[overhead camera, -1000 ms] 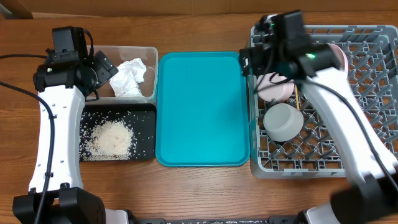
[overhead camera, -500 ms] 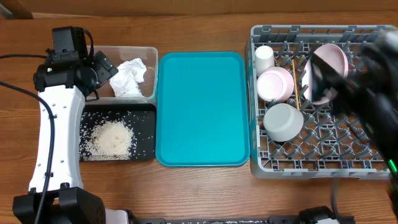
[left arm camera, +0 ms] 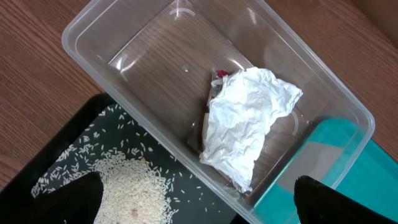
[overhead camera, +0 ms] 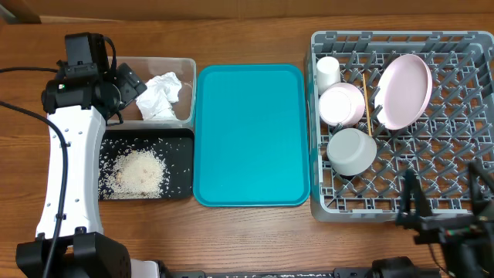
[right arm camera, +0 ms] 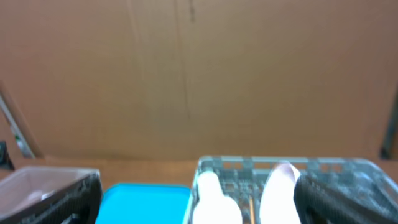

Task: Sort waste into correct bins and load items into the dishwasher

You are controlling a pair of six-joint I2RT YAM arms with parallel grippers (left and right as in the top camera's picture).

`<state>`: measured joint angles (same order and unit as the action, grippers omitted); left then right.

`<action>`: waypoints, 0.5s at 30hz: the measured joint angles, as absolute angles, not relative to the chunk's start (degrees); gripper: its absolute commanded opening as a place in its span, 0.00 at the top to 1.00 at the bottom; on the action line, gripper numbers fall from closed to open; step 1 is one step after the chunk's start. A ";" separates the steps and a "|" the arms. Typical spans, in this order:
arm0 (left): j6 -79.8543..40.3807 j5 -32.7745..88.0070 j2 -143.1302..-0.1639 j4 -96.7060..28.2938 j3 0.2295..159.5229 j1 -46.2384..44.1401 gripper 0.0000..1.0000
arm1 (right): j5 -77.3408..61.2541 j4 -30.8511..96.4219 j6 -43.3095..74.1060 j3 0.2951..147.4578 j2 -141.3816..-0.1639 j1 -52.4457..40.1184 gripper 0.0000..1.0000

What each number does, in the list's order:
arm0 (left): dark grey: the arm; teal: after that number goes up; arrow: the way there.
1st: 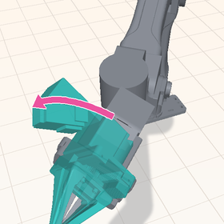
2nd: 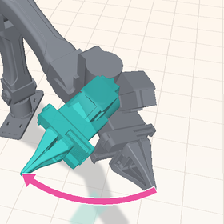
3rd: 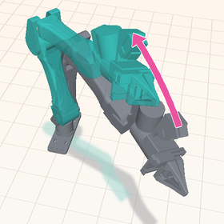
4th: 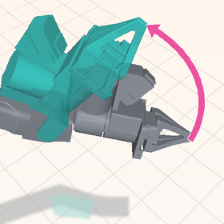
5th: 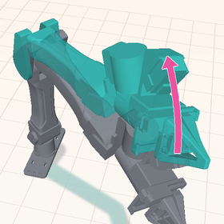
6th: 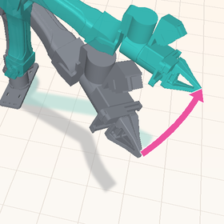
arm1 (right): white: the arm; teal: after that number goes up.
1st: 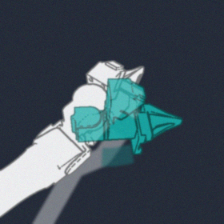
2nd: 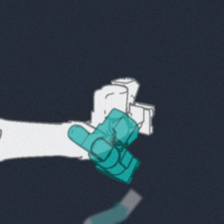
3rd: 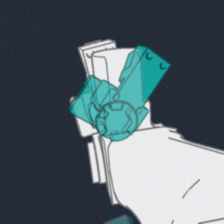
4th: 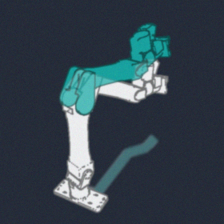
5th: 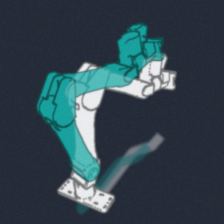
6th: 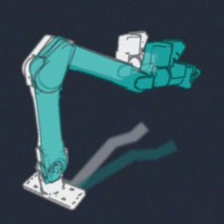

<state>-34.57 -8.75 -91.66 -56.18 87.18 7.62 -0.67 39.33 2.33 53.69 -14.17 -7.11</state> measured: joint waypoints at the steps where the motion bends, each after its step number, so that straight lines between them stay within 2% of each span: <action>1: -34.59 -8.73 -91.66 -56.18 87.18 7.62 0.00 | -1.28 36.84 2.37 50.54 -12.93 -7.11 0.00; 8: -34.59 -8.73 -91.66 -56.18 87.18 7.62 0.00 | -5.23 10.61 2.98 26.94 -6.07 -7.11 0.00; 15: -34.59 -8.73 -91.68 -56.18 87.18 7.62 0.00 | -6.17 -5.34 3.07 10.04 -0.91 -7.14 0.00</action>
<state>-34.59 -8.73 -91.68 -56.18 87.18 7.62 -6.17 -5.34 3.07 10.04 -0.91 -7.14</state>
